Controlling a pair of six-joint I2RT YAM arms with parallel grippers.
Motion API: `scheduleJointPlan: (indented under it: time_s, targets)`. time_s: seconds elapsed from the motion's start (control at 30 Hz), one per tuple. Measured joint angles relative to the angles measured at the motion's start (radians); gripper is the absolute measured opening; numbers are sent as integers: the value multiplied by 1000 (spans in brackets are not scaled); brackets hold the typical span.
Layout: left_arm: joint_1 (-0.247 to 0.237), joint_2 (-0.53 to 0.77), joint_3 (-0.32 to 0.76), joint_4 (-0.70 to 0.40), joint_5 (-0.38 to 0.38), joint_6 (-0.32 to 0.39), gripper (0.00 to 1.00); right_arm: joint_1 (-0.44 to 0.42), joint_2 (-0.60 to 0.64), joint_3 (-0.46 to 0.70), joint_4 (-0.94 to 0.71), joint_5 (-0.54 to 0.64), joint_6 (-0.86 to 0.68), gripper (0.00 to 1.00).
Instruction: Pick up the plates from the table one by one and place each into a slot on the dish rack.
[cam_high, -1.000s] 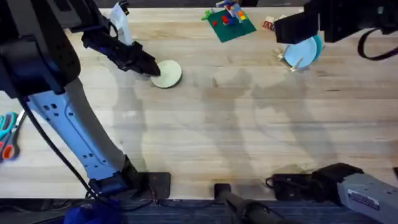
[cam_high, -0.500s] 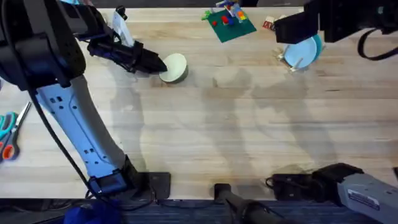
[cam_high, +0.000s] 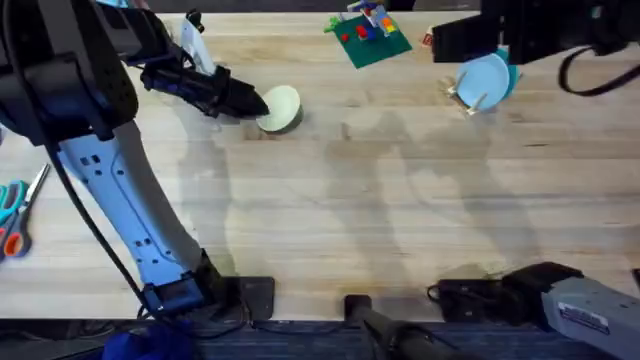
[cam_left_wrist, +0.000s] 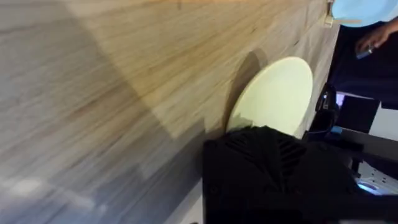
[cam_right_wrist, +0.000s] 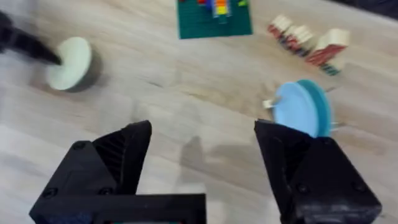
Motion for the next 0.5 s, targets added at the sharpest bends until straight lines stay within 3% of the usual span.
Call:
scheduleJointPlan:
  time_s: [0.5]
  targets:
    - [0,0,0,4,0,0,42,4,214,0,165,-334,381,993]
